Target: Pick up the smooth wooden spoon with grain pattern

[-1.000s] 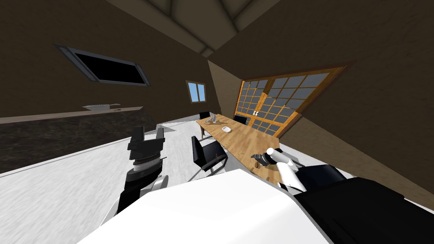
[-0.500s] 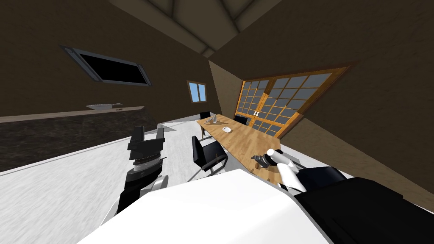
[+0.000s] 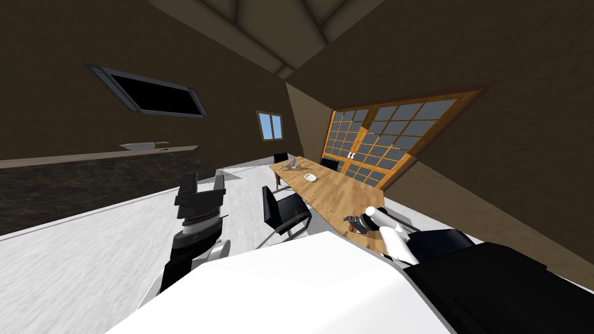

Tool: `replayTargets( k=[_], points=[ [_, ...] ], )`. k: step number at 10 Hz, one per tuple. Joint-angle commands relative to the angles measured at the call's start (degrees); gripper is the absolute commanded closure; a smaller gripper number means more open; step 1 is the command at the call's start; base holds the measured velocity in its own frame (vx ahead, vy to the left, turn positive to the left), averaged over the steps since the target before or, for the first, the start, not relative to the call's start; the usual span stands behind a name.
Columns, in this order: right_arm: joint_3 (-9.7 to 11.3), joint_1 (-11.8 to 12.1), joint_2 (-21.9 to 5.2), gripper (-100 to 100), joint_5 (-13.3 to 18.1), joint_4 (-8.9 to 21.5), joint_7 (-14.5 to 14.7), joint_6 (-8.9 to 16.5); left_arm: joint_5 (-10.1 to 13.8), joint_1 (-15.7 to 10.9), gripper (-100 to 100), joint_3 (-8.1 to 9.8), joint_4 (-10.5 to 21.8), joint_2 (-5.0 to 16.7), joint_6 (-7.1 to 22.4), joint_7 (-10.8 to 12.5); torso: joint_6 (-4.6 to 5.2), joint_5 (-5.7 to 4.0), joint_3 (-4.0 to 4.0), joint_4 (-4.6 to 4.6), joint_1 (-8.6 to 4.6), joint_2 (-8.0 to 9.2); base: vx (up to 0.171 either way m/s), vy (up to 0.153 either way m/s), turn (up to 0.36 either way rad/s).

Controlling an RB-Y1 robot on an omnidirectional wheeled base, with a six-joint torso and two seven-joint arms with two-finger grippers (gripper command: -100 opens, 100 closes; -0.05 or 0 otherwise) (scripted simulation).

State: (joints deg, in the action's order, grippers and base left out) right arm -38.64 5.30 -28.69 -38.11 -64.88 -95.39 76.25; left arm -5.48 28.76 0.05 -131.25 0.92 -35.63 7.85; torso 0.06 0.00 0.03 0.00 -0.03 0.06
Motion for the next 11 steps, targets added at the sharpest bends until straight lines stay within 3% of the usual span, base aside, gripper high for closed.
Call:
replayTargets(
  k=[1,11],
  points=[
    [0.0,0.0,0.1,-100,0.0,-0.1,-0.1,0.1,0.0,0.0,0,0.0,0.0,0.0,0.0,0.0,0.0,0.0,0.0,0.0,0.0,0.0,-0.002,-0.011,-0.025],
    [0.0,0.2,0.2,-100,0.0,0.2,-0.3,0.2,0.0,0.0,0,0.0,0.0,0.0,0.0,0.0,0.01,0.01,0.0,0.0,0.03,0.0,0.0,-0.002,0.001]
  ],
)
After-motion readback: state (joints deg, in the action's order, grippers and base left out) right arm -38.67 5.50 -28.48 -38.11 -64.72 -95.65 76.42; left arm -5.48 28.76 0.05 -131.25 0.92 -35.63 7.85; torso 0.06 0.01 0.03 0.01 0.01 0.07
